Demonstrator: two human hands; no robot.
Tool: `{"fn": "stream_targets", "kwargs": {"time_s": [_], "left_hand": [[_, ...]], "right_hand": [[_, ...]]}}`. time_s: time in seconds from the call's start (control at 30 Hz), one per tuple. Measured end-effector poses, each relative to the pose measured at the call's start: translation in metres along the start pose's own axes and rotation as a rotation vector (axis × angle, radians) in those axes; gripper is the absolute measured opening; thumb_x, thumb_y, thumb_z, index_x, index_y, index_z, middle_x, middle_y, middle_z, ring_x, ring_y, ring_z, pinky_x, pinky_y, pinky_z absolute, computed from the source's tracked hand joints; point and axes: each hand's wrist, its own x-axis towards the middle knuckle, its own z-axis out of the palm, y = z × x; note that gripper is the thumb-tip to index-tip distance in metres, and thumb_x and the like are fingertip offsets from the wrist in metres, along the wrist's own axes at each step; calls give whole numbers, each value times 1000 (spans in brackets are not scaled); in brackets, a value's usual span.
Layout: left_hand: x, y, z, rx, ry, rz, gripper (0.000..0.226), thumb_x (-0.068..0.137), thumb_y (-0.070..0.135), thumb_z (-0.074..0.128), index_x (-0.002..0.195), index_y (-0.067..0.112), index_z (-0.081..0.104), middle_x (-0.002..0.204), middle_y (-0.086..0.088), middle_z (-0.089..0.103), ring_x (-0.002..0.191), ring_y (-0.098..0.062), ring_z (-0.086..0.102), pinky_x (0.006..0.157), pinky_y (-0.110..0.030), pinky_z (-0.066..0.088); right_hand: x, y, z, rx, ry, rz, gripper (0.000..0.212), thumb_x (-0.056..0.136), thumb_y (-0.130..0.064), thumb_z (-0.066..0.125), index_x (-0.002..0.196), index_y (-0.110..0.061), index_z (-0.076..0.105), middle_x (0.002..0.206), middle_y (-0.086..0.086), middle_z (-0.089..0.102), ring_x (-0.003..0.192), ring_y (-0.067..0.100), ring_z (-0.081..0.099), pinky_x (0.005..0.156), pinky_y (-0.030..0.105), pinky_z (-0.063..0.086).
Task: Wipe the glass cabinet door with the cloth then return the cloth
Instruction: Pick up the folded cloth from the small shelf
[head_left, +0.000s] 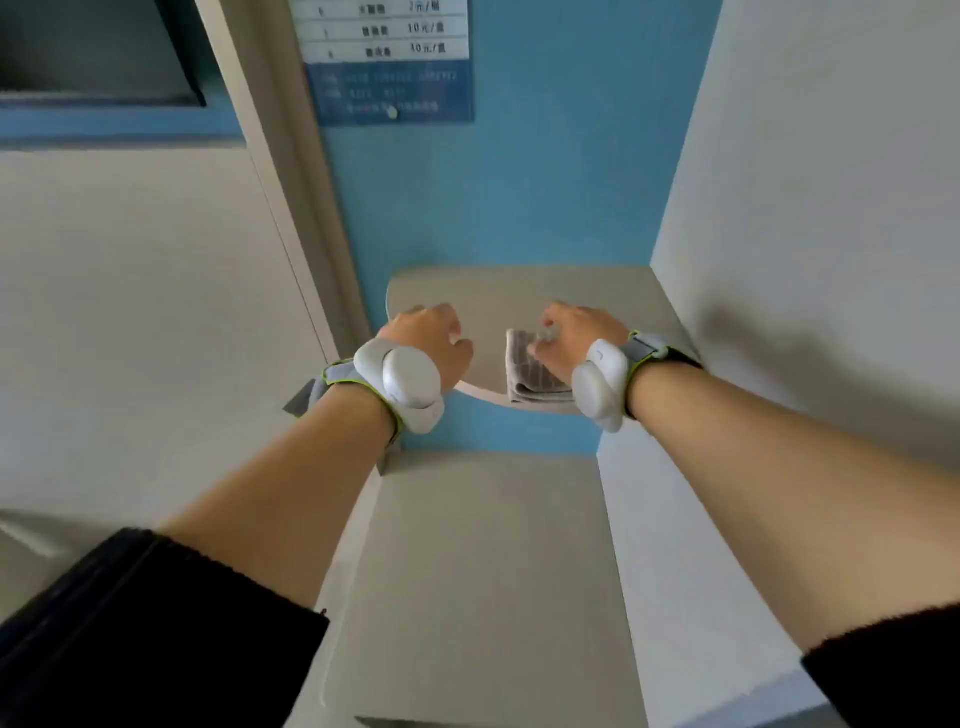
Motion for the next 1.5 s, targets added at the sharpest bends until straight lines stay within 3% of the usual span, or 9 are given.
{"fn": "stream_targets", "kwargs": {"time_s": [0.17,0.27,0.4,0.53,0.67,0.87,1.07,1.3,1.5], "left_hand": [[7,-5,27,40,-103,10,35,91,28,50,124,19,53,129,-11,51,118,-33,48,93,-33,39],[4,-10,36,53,-129,50,34,91,24,49,124,17,53,129,-12,50,120,-34,46,99,-34,38],[-7,-11,39,77,-128,67,35,92,24,48,126,18,54,131,-12,48,125,-32,40,104,-36,34],[-25,-2,37,89,-123,61,35,93,26,48,127,18,52,131,-12,48,123,-32,43,100,-37,38],[-51,10,32,122,-111,41,36,93,28,47,128,18,49,129,-11,49,120,-31,47,95,-36,39],[-105,34,20,162,-100,19,39,94,28,47,131,17,46,134,-12,47,121,-31,46,95,-36,38],[-188,80,-3,169,-28,2,41,92,28,49,131,15,46,134,-12,48,121,-32,46,98,-37,39],[-271,170,-49,164,133,75,39,91,27,51,128,14,48,131,-13,51,120,-34,46,99,-37,39],[-301,249,-104,137,294,186,42,90,27,51,130,16,45,134,-12,48,122,-34,46,99,-40,40]], "right_hand": [[-1,5,26,-153,-85,-10,37,85,-42,48,116,-22,52,122,11,60,111,35,53,90,37,38],[-7,6,33,-208,22,-32,34,86,-39,45,113,-21,55,124,12,57,117,34,46,99,41,32],[-16,3,30,-148,107,-41,29,87,-27,46,111,-22,60,117,13,56,113,35,47,86,38,37],[-35,-1,18,17,118,-101,17,76,-18,60,90,-20,70,97,16,65,83,36,54,64,30,33],[-66,4,10,48,60,-100,9,68,-12,67,75,-18,67,84,12,69,71,30,53,60,26,35],[-126,10,-8,90,107,-185,12,73,-16,67,85,-14,70,84,12,69,68,27,49,58,26,33],[-212,30,-57,158,162,-256,12,77,-22,66,87,-16,68,87,11,69,72,28,50,59,26,31],[-305,60,-147,150,235,-325,13,83,-23,60,92,-16,66,97,9,69,89,32,61,66,28,40],[-355,83,-235,212,359,-262,9,84,-23,59,87,-18,65,90,9,69,80,30,62,66,32,49]]}}
